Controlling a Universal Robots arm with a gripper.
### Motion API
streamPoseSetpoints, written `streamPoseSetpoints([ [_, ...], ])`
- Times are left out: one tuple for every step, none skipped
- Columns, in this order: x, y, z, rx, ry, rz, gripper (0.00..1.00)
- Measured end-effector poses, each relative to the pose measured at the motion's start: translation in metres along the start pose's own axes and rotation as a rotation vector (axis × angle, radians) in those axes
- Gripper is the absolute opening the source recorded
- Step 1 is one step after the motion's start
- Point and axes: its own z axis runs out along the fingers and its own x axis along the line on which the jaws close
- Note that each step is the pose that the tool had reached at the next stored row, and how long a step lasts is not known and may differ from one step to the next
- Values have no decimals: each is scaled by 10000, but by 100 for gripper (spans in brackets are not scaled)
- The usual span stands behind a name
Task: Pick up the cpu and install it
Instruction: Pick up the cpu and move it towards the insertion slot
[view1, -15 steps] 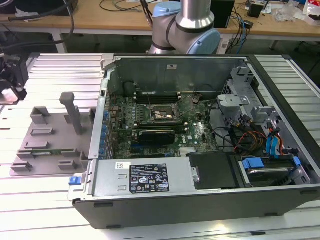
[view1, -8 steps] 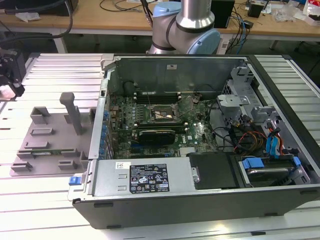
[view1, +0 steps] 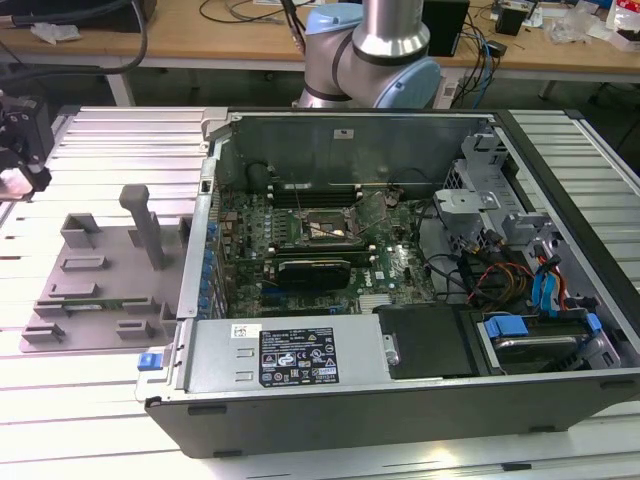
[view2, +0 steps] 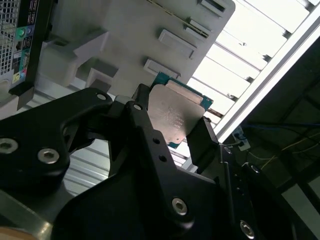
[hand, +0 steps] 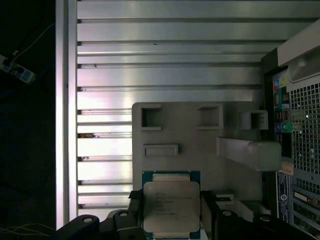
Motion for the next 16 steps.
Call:
streamPoseSetpoints([
  [-17, 0, 1, -1, 0, 0, 55],
  [-42, 1, 1, -1, 0, 0, 55],
  [-57, 1, 1, 0, 0, 0, 55],
  [-76, 1, 2, 0, 0, 0, 55],
  [-91, 1, 2, 0, -1, 0, 55],
  [-94, 2, -1, 1, 1, 1, 55],
  [-97, 2, -15, 0, 0, 1, 55],
  [-100, 4, -72, -1, -1, 0, 55],
  [-101, 6, -140, 0, 0, 0, 55],
  [-102, 10, -219, 1, 0, 0, 55],
  [-103, 12, -273, 0, -1, 0, 55],
  [-104, 13, -310, 0, -1, 0, 55],
  [-105, 16, -380, 0, 0, 0, 55],
  [-106, 18, -437, 0, -1, 0, 55],
  [-108, 21, -515, 0, -2, 0, 55],
  [-108, 22, -547, 0, -3, 0, 55],
])
